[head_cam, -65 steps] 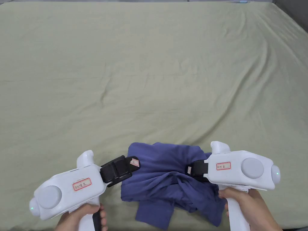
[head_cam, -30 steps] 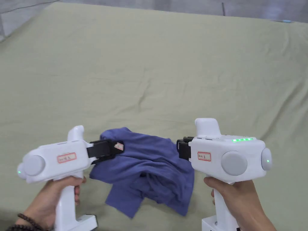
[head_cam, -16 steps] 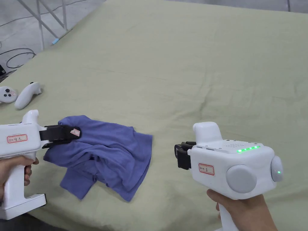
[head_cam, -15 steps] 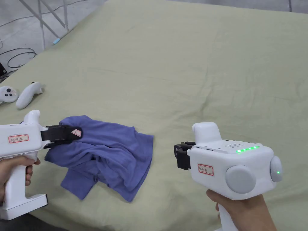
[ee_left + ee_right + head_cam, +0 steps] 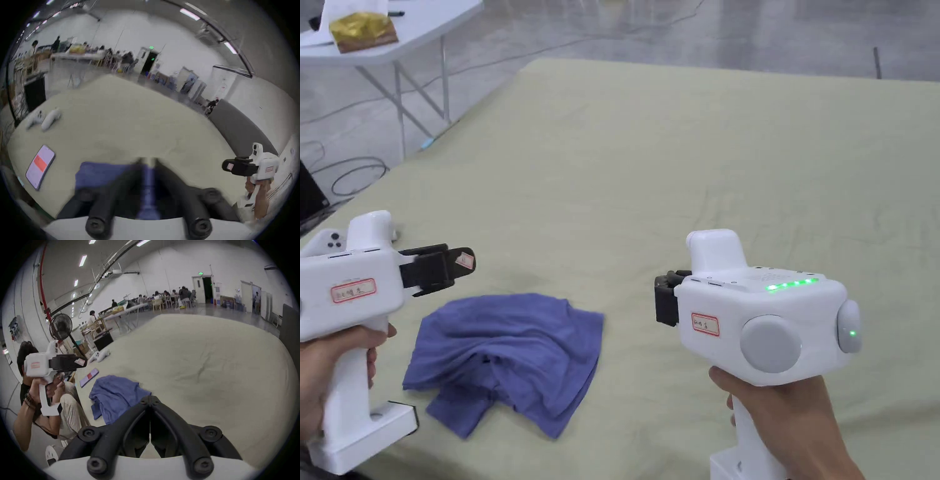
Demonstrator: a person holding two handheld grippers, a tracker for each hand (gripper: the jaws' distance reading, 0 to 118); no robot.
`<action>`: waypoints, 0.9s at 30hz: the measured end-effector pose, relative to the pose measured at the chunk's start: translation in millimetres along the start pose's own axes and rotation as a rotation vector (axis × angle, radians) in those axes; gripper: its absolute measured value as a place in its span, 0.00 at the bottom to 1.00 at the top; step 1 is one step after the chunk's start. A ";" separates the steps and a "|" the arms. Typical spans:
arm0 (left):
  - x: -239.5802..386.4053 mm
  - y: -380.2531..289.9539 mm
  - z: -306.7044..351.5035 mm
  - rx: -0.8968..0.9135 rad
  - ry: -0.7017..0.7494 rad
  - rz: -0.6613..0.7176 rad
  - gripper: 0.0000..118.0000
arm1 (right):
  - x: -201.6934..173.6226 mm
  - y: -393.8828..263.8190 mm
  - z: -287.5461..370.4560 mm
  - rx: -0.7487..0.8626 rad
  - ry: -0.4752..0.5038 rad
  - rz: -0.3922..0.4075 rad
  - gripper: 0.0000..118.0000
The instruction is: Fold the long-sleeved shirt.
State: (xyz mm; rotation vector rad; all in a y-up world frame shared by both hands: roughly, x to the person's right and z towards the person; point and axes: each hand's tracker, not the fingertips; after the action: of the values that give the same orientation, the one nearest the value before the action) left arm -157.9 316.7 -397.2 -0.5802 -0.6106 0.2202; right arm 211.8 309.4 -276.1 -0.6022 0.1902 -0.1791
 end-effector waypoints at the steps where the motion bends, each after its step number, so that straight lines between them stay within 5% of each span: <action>1: 29.4 4.6 -0.4 0.038 0.025 -0.031 0.00 | 7.0 6.1 14.3 0.021 -0.015 -0.005 0.02; 5: 131.5 9.6 -10.2 0.164 0.009 -0.184 0.00 | 38.7 24.4 74.3 0.126 -0.119 0.008 0.02; 10: 237.7 21.8 -36.4 0.271 -0.126 -0.256 0.00 | 85.1 43.4 154.5 0.270 -0.399 0.040 0.02; 14: 292.4 24.1 -60.3 0.355 -0.141 -0.323 0.00 | 115.5 48.5 204.0 0.431 -0.514 0.034 0.02; 19: 331.7 -4.9 -89.1 0.466 -0.048 -0.407 0.00 | 147.2 36.1 228.0 0.493 -0.669 0.069 0.02; 22: 334.2 -31.1 -101.0 0.443 -0.045 -0.333 0.00 | 162.0 13.5 225.0 0.506 -0.697 0.055 0.02; 27: 327.0 -83.6 -102.7 0.438 0.023 -0.427 0.00 | 171.2 -34.3 225.5 0.538 -0.736 0.018 0.02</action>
State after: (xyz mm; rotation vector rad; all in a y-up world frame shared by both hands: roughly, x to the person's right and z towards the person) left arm 168.0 319.9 -262.2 -0.0236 -0.6260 -0.0578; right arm 425.1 366.3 -95.6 -0.1018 -0.5531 0.0204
